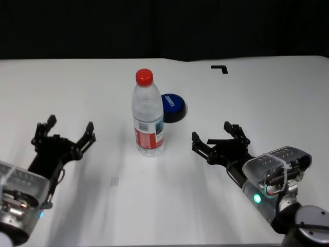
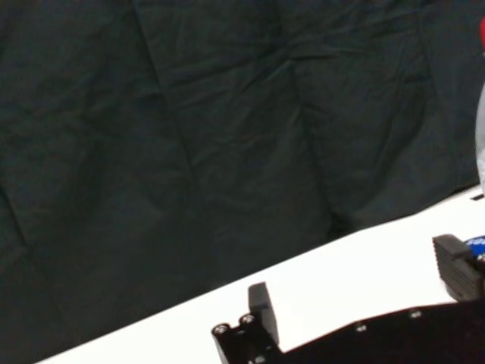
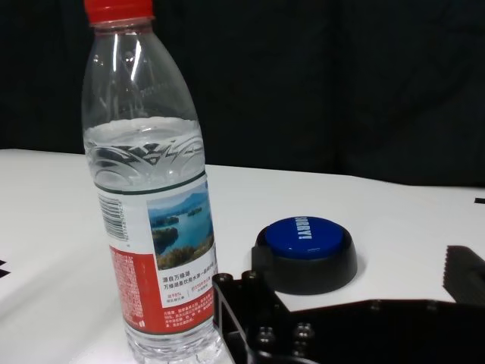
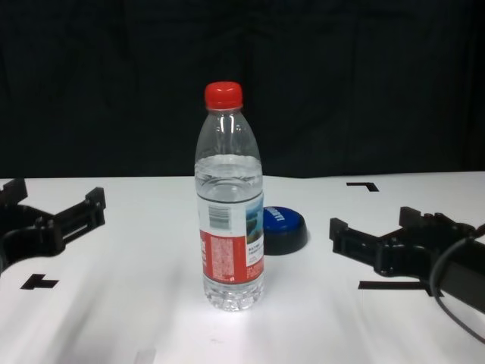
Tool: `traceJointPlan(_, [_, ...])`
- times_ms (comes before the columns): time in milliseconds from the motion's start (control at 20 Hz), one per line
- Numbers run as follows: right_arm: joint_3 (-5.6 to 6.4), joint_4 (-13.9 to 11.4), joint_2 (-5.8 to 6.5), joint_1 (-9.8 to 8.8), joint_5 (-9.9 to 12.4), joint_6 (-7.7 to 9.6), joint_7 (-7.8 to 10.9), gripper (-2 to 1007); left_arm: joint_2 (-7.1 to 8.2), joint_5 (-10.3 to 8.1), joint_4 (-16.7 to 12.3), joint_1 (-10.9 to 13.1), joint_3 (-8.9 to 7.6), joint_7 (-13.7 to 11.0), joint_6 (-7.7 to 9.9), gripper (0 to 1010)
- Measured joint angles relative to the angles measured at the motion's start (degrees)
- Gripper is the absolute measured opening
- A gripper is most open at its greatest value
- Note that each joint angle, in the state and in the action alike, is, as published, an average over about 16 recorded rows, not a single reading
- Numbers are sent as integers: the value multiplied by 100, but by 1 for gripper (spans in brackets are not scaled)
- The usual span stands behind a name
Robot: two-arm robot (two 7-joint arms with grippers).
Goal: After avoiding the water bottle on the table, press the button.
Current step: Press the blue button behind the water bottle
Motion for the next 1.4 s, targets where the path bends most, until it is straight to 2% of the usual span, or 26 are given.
traceJointPlan(750, [0, 0, 0, 0, 0, 0, 0, 1003, 129, -45, 571, -642, 128, -124, 64, 1003])
traceJointPlan(1400, [0, 0, 0, 0, 0, 0, 0, 1003, 226, -120, 1115, -1197, 276, -252, -20, 1003])
